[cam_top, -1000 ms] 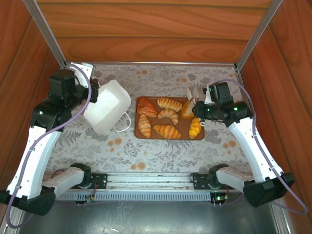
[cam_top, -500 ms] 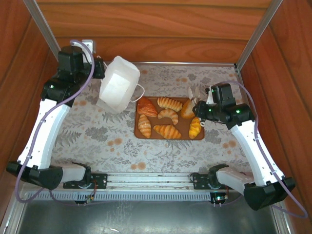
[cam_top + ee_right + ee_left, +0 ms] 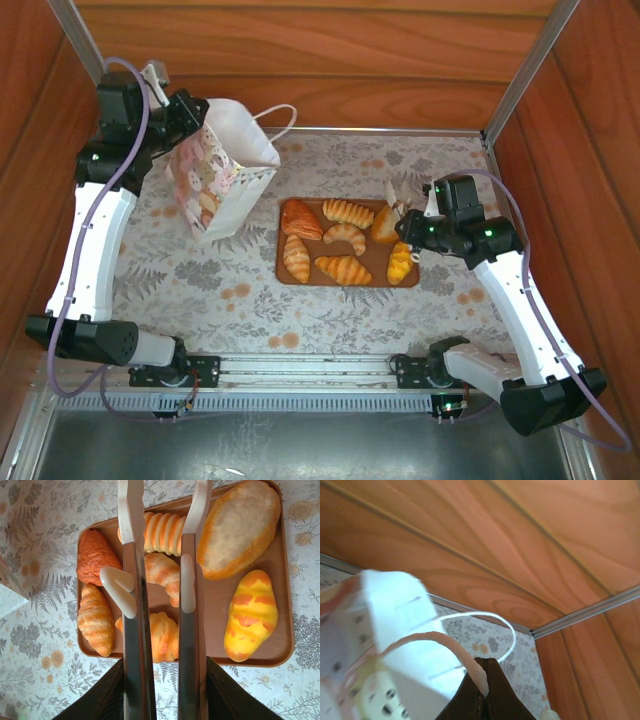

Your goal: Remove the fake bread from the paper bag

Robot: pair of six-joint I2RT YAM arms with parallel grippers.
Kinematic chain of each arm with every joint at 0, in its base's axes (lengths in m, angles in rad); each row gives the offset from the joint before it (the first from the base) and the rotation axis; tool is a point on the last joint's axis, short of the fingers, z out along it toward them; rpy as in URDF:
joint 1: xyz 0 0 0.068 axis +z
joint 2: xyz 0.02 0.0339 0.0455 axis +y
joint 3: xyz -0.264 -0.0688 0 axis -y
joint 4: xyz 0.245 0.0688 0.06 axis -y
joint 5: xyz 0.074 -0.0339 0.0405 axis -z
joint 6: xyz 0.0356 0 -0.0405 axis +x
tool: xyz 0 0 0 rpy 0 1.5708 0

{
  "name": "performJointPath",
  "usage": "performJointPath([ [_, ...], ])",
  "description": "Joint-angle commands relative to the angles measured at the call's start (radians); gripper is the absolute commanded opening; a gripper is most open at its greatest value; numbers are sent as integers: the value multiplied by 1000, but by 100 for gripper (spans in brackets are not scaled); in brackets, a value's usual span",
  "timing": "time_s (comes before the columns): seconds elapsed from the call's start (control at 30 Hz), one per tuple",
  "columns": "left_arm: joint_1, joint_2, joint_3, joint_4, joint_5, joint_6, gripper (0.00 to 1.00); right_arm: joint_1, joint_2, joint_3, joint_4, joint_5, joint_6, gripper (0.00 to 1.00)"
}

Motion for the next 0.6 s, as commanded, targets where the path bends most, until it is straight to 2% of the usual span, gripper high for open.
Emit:
performJointPath([
  [0.0,32,-16,-48,95,76,-92,0,-10,-17,-9,37,-22,9,38],
  [0.17,35,9,-63,151,126,-100,0,-12,-14,-12,44,-31,17,38],
  [0.4,51,45,-35,175,85,-53,0,-12,-14,-10,48,-38,20,38],
  [0.57,71,103,8,212,128,-36,0,-14,-11,-9,51,-32,24,38],
])
